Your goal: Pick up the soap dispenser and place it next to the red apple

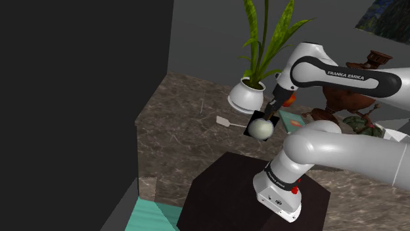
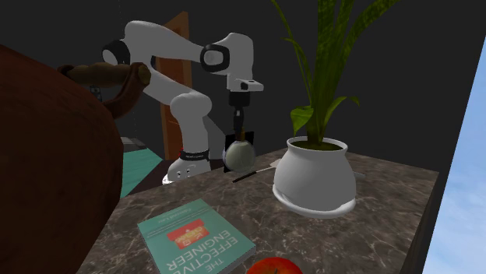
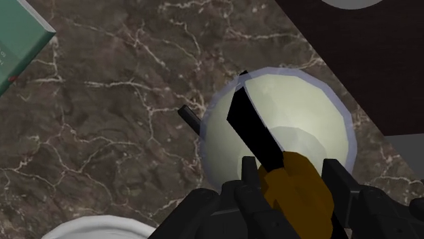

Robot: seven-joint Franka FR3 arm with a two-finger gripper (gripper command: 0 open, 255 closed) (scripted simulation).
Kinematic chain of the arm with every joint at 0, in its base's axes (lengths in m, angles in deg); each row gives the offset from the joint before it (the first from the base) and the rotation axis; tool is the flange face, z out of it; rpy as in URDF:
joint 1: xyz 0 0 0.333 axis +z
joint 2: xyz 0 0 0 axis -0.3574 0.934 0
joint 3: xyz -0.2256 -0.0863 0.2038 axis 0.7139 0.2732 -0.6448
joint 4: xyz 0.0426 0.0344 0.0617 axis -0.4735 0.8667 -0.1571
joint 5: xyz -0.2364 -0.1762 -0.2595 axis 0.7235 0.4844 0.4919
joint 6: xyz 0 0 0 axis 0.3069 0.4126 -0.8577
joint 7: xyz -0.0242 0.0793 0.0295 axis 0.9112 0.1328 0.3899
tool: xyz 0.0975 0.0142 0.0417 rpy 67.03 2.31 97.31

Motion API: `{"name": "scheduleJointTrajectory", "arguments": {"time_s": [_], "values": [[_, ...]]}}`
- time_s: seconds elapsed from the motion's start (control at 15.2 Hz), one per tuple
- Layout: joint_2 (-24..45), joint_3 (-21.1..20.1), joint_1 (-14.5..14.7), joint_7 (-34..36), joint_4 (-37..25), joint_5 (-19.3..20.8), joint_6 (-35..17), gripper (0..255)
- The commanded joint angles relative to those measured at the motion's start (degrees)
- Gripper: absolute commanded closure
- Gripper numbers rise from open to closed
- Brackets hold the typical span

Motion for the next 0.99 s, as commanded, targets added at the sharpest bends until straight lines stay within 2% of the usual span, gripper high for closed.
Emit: {"name": "scheduleJointTrajectory", "arguments": {"time_s": [0.0, 0.92], "values": [[-0.27, -0.52, 0.31, -0.08, -1.45, -0.6, 1.64, 255], [-0.78, -4.38, 2.38, -0.02, -11.74, -4.62, 12.24, 255]]}}
